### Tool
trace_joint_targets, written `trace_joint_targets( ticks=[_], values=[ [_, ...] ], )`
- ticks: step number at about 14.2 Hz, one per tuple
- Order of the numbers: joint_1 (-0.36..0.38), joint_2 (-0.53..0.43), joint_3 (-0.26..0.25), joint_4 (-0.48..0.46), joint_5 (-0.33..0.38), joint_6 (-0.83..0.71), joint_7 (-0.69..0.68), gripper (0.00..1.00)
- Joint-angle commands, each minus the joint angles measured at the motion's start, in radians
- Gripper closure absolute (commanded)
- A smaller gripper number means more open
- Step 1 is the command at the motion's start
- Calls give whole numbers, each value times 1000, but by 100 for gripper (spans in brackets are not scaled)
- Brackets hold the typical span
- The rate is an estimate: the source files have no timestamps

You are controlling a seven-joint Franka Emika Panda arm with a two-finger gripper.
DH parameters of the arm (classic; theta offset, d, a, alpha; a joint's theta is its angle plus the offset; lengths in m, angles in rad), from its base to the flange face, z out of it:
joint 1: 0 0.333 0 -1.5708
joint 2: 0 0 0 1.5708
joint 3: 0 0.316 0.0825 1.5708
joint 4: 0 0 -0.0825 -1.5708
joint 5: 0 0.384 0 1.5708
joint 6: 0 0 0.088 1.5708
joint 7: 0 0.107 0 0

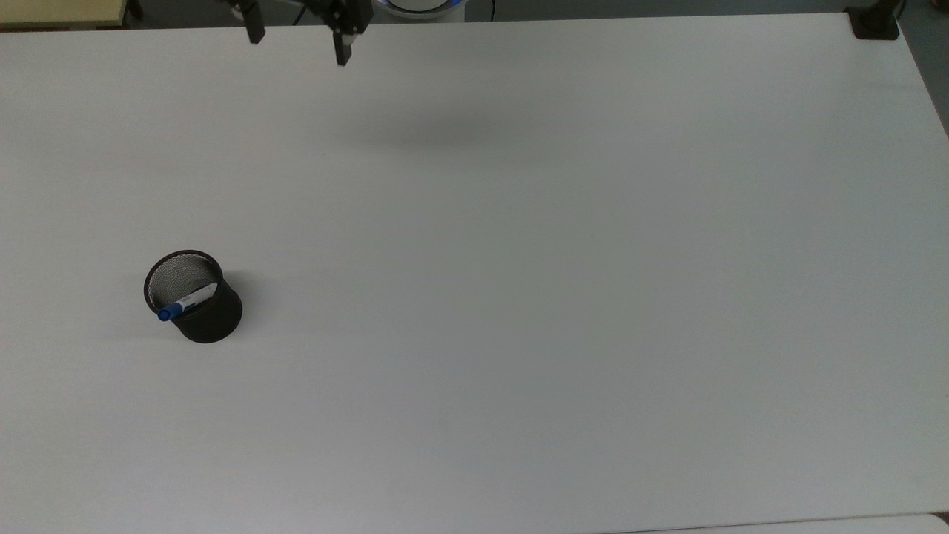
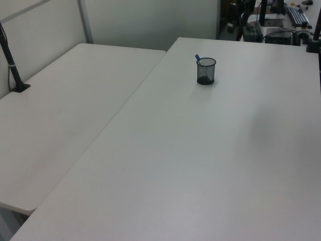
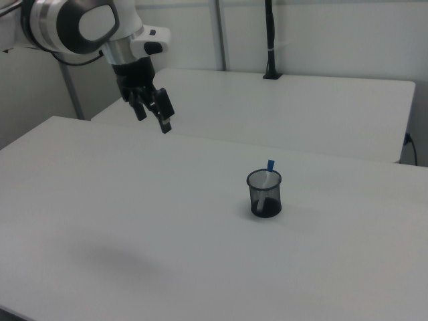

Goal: Insert the marker

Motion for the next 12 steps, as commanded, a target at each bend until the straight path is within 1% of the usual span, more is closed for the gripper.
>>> trace_joint_targets(
  ticks=[1,6,8,12],
  values=[
    [26,-18,-29,-6,32,-85,-32,0],
    [20,-1,-26,-5,32,-71,-250,0],
    [18,-3,-26,-5,26,-59,-267,0],
    [17,-4,-20,-5,22,-48,-241,0]
  ],
)
